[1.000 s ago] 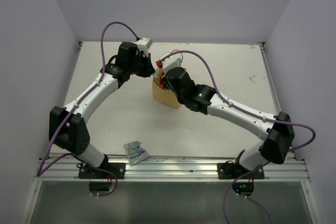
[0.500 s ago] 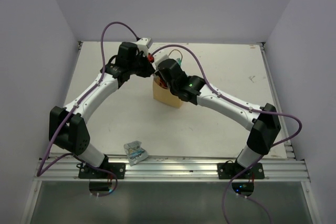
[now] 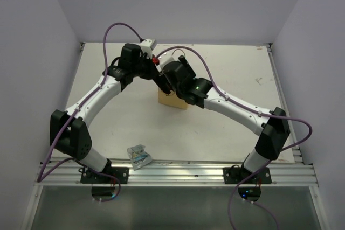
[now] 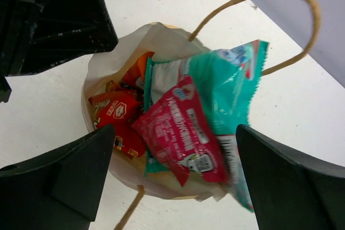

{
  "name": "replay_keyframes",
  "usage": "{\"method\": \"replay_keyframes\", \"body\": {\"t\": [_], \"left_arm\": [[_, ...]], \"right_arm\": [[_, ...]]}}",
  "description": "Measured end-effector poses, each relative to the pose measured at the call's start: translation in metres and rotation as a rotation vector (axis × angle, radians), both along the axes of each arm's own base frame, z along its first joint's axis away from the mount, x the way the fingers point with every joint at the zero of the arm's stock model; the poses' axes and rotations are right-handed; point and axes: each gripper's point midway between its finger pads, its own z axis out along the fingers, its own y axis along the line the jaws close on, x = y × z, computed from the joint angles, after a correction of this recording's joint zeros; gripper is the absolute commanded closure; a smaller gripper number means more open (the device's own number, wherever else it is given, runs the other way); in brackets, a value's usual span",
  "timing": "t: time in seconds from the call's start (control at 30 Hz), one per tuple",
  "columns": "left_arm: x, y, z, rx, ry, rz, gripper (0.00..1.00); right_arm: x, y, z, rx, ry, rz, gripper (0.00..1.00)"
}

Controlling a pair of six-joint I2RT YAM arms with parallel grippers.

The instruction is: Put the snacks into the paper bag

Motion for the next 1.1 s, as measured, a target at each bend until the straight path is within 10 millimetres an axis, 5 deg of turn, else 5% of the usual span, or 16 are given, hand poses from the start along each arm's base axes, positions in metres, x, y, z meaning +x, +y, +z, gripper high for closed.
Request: {"method": "replay_keyframes", "body": {"t": [0.17,0.33,0.43,0.57,0.8,0.9,1.1], "left_arm": [[-0.002,0.001,-0.004,0.003,0.008,0.0,1.0],[-0.002,0.001,-0.004,0.003,0.007,0.0,1.0],[-0.002,0.001,-0.004,0.003,0.007,0.0,1.0],[-0.002,0.001,-0.004,0.003,0.007,0.0,1.0],[-0.002,0.001,-0.003,0.003,0.006,0.0,1.0],[-0.002,0.001,-0.001,0.001,0.002,0.001,1.0],[-0.004,0.001,0.002,-0.001,-0.006,0.001,1.0]], "right_arm": [[-0.014,-0.005,0.049,0.076,-0.087,0.02,0.01],[-0.066,-0.012,0.126,0.247,-0.208,0.111,0.01],[-0.095,-0.011,0.131,0.32,-0.204,0.186,0.01],[-0.116,0.004,0.071,0.359,-0.063,0.272,0.01],[-0.184,0.067,-0.1,0.201,0.32,0.454,0.01],[-0.208,0.083,-0.129,0.19,0.402,0.51,0.01],[-0.238,0.114,-0.147,0.203,0.456,0.602,0.01]]}}
